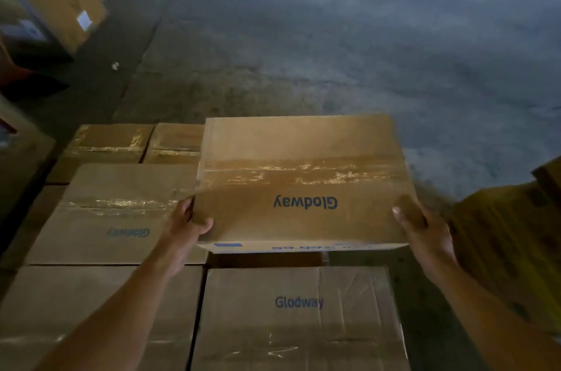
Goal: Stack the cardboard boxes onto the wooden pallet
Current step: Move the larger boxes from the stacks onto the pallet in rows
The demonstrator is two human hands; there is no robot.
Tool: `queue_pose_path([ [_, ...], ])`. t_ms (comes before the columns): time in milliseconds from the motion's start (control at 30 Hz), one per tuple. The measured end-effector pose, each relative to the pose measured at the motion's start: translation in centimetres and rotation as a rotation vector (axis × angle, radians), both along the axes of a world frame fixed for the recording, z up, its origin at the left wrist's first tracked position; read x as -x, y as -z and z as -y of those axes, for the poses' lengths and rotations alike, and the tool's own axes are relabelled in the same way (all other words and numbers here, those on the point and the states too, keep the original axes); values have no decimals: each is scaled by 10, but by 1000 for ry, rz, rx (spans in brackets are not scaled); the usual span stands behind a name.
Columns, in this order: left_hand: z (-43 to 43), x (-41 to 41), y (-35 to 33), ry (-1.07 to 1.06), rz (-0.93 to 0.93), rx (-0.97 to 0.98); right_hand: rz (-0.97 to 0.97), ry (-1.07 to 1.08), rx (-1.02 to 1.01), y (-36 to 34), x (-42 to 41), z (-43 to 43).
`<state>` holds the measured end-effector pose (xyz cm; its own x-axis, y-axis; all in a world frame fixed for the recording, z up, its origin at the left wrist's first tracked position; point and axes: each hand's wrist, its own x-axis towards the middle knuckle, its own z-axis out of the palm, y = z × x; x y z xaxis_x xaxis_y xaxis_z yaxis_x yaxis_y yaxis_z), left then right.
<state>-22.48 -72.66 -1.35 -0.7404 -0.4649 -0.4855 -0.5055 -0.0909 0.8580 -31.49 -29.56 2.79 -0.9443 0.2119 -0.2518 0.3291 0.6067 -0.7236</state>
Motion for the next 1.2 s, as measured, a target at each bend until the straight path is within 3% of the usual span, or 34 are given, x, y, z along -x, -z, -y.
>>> queue_pose_path([
  [333,4,-10,76,61,98,47,133,22,-18,96,-8,7],
  [833,-3,2,101,238,388,602,376,-178,-207,155,11,26],
  [1200,-19,0,98,343,451,638,399,-163,-266,170,9,27],
])
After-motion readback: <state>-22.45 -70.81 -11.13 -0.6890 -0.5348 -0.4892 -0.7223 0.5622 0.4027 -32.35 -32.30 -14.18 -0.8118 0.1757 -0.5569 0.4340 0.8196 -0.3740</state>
